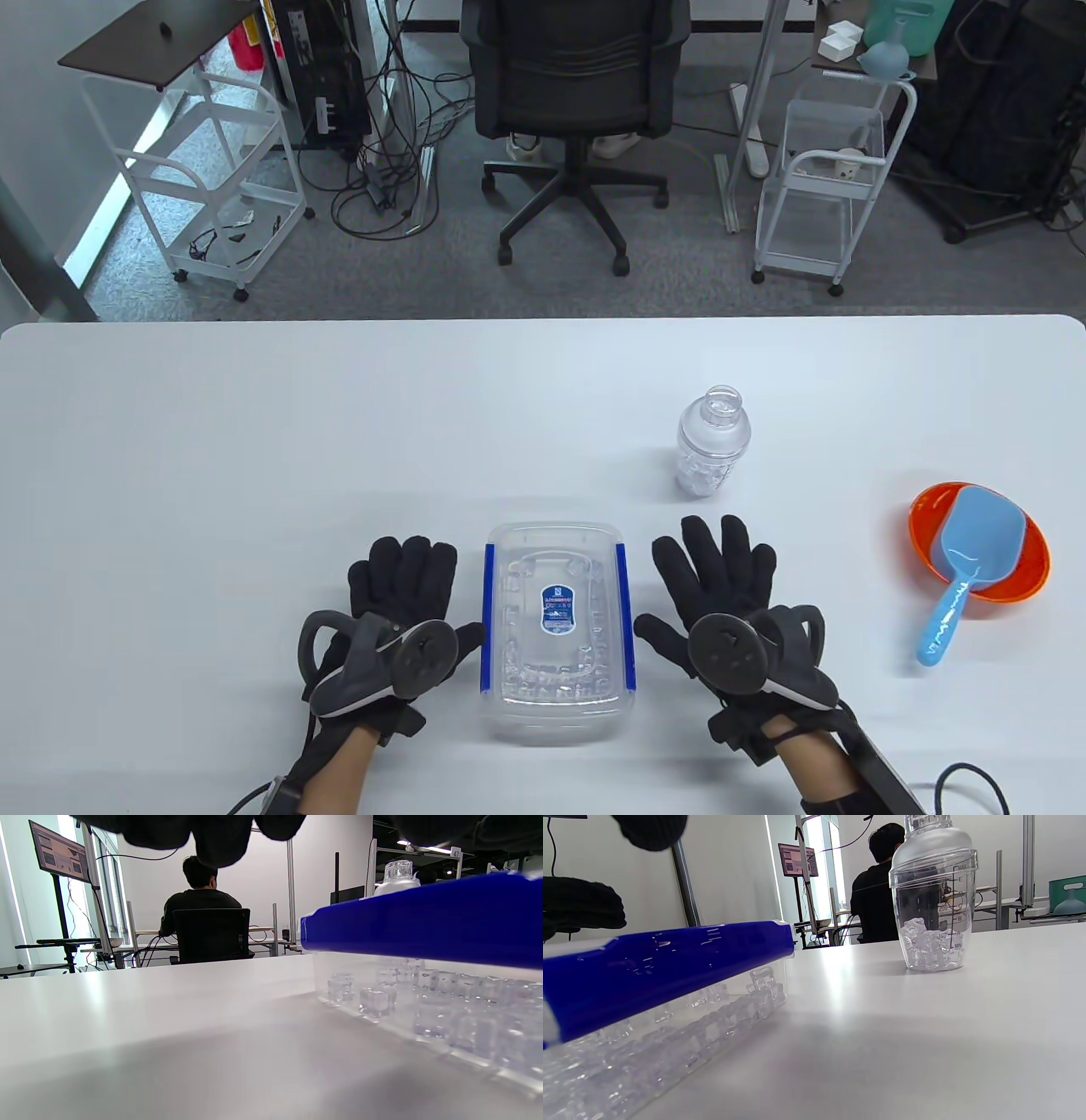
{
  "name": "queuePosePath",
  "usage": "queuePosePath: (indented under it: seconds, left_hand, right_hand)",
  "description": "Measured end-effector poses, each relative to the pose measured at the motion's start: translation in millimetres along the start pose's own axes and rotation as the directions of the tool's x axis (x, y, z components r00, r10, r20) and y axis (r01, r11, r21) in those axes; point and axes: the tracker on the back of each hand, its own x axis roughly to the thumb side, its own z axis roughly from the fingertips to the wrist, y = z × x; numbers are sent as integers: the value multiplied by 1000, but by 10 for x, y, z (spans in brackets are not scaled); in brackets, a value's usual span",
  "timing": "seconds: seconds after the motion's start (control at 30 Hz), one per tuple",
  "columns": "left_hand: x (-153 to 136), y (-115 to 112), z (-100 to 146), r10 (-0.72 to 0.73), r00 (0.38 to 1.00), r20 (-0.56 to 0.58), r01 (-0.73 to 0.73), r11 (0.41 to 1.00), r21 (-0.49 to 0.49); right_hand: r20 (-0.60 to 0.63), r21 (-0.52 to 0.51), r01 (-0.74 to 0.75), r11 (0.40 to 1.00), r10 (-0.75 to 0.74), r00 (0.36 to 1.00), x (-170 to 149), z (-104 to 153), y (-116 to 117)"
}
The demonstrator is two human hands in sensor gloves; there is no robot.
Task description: Shake ice in a plastic shaker with both hands
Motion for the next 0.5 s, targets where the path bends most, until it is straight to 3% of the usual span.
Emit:
queuePosePath:
  seconds: [0.5]
  left_hand:
    - [5, -1, -5, 1, 1000, 1, -1, 1000, 2]
  right_hand:
    - [-1, -5, 36, 999, -36, 999, -9, 7, 5]
